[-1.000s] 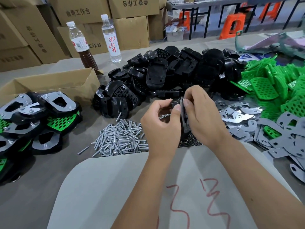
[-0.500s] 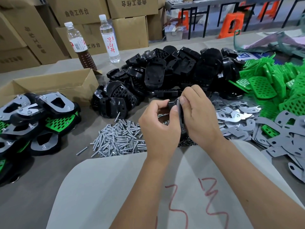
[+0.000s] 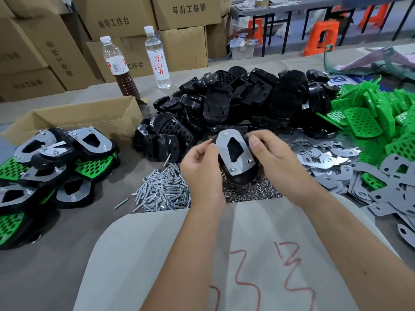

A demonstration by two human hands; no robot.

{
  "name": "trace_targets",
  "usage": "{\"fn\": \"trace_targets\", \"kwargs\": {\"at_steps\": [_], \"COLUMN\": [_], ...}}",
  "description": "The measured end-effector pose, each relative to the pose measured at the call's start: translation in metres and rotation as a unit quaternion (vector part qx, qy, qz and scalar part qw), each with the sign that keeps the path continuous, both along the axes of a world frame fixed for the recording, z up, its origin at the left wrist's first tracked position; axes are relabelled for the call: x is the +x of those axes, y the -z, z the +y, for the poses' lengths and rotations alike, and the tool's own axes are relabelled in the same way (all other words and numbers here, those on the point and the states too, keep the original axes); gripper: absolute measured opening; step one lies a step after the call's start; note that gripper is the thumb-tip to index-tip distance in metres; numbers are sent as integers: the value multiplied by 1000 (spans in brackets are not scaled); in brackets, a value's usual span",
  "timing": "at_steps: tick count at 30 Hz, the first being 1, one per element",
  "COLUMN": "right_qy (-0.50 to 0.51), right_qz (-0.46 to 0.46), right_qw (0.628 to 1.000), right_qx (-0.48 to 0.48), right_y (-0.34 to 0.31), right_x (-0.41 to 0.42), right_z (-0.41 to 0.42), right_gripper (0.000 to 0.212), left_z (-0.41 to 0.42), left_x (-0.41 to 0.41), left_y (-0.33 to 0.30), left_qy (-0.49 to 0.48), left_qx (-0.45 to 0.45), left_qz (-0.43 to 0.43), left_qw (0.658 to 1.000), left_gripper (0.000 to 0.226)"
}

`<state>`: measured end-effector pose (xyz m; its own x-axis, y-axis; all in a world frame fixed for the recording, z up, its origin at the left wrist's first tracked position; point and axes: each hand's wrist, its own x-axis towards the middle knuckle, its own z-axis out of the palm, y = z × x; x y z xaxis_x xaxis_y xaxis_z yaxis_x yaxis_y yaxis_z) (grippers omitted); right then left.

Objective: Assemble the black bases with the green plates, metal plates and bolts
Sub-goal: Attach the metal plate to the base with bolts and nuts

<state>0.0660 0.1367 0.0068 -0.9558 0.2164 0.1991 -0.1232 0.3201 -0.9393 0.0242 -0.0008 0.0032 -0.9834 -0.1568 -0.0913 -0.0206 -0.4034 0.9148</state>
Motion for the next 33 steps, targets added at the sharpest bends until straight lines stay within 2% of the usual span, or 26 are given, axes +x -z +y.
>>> {"fn": "trace_targets", "kwargs": {"at_steps": [3,13,16,20,22,24,26,28,30,31,33], "right_qy": [-56,-51,-48,-133,-130,-110,-127,-147,-121,-91,-49], "right_qz": [-22,-8,-4,-23,-9,-2,-6,6,65,121,238], "right_qw": [994,995,996,978,974,970,967,972,986,988,966], "right_qx": [-92,-84,-79,-160,-184,-216,-220,-185,-95,-28,88], "right_y": [-1,1,1,-4,-4,-6,-13,-23,-35,-40,-54], "right_x": [-1,1,2,3,-1,-6,-16,-31,-48,-57,-76], "right_z": [-4,-1,-6,-18,-31,-49,-73,-103,-137,-154,-193], "right_gripper": [17,9,14,27,23,20,22,23,27,31,40], "left_z": [-5,-14,-14,-23,-35,-51,-76,-102,-124,-133,-151], "left_x": [-3,-9,-11,-13,-15,-16,-16,-14,-11,-11,-12], "left_y": [-4,-5,-9,-18,-20,-22,-28,-34,-39,-40,-43], "left_qy": [41,89,82,15,-10,-49,-120,-208,-287,-318,-370], "left_qx": [56,17,53,101,67,-35,-207,-323,-337,-321,-292], "left_qz": [-8,-33,-68,-90,-61,0,81,140,174,179,165], "left_qw": [998,995,993,991,996,998,968,912,880,874,867], "left_gripper": [7,13,11,13,10,4,5,10,15,17,26]}}
